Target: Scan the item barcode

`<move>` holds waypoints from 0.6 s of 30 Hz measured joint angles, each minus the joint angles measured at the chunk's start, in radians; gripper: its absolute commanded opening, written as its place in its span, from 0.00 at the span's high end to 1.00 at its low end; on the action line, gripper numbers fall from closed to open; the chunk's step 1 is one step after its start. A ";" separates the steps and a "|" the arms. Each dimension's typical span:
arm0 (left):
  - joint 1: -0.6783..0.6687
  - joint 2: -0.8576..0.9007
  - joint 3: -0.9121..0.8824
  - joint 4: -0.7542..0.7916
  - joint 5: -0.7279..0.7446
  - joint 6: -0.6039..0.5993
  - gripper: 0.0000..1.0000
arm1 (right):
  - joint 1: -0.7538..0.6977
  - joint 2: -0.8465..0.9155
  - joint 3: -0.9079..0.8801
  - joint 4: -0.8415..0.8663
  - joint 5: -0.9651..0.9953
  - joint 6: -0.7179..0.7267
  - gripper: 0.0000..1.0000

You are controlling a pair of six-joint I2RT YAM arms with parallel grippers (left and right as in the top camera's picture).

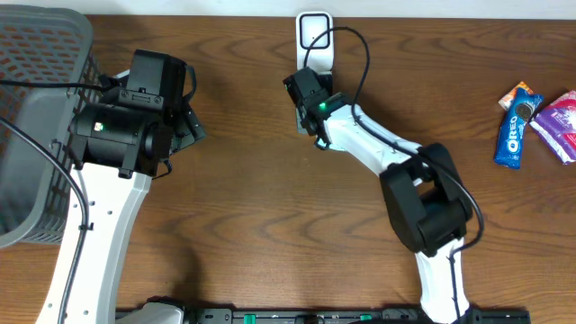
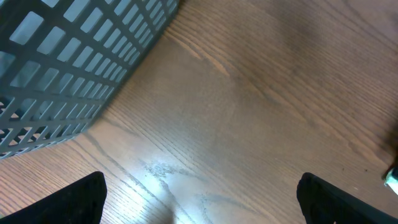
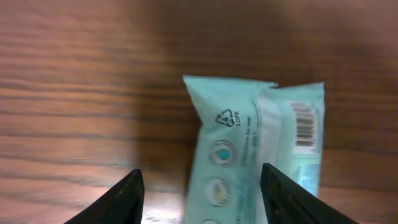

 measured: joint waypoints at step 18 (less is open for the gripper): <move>0.000 0.000 0.000 0.000 0.000 0.000 0.02 | -0.005 0.031 0.029 -0.077 0.117 0.007 0.99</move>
